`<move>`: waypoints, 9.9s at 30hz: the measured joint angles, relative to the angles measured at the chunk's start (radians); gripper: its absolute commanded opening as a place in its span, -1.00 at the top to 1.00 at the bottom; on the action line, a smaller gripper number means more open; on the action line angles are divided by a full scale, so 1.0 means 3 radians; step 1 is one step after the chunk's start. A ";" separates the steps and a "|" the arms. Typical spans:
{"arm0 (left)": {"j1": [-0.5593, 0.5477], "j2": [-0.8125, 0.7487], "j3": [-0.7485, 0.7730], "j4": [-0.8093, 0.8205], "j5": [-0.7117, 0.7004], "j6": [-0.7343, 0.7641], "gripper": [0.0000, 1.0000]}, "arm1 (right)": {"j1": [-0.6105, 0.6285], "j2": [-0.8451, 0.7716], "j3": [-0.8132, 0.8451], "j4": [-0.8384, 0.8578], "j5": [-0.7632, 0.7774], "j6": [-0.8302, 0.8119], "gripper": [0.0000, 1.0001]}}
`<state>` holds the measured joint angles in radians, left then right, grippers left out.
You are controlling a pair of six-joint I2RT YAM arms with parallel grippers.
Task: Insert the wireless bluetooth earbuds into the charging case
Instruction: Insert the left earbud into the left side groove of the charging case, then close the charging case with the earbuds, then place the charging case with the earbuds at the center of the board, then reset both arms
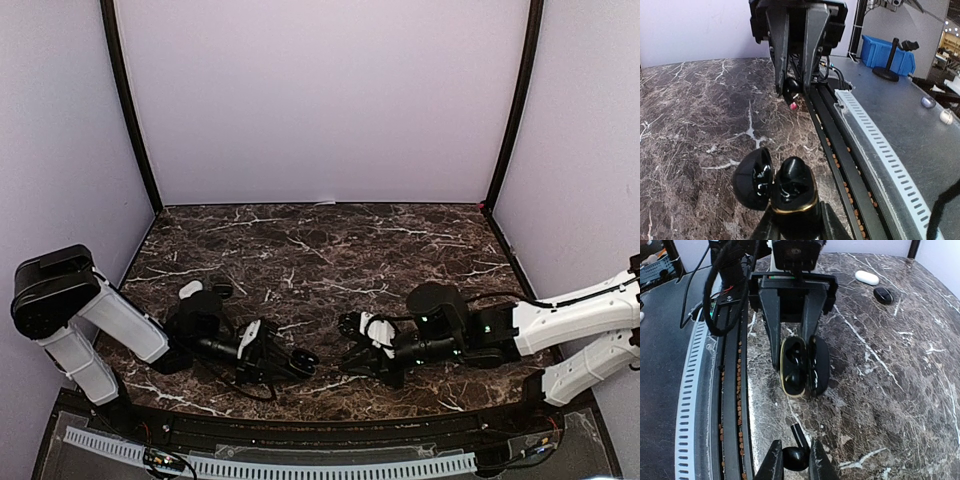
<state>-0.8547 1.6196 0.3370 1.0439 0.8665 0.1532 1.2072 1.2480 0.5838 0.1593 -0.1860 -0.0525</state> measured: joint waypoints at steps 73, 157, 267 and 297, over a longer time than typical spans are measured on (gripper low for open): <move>-0.0230 0.0090 0.0134 -0.0626 -0.0175 0.0497 0.86 | 0.0345 0.1231 0.1219 -0.0685 0.0326 -0.0922 1.00; -0.0263 0.0193 0.0479 -0.1090 0.0682 0.0295 0.89 | 0.0750 0.0629 0.1236 -0.1109 0.0799 -0.1242 0.13; 0.1119 -0.2619 0.0186 -0.2144 -0.3802 -0.0909 -0.98 | -0.1897 -0.0980 -0.0436 0.0832 0.2828 0.0544 -0.97; 0.2280 -0.0534 -0.0496 0.0738 -0.3774 -0.0047 -0.98 | -0.3616 0.0819 -0.1343 0.3755 0.1506 -0.0102 -0.99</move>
<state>-0.1707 1.4593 0.1883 1.2652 -0.2657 0.1390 0.1223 1.4937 0.1810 1.2858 0.2657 -0.0830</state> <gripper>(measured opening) 0.978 0.993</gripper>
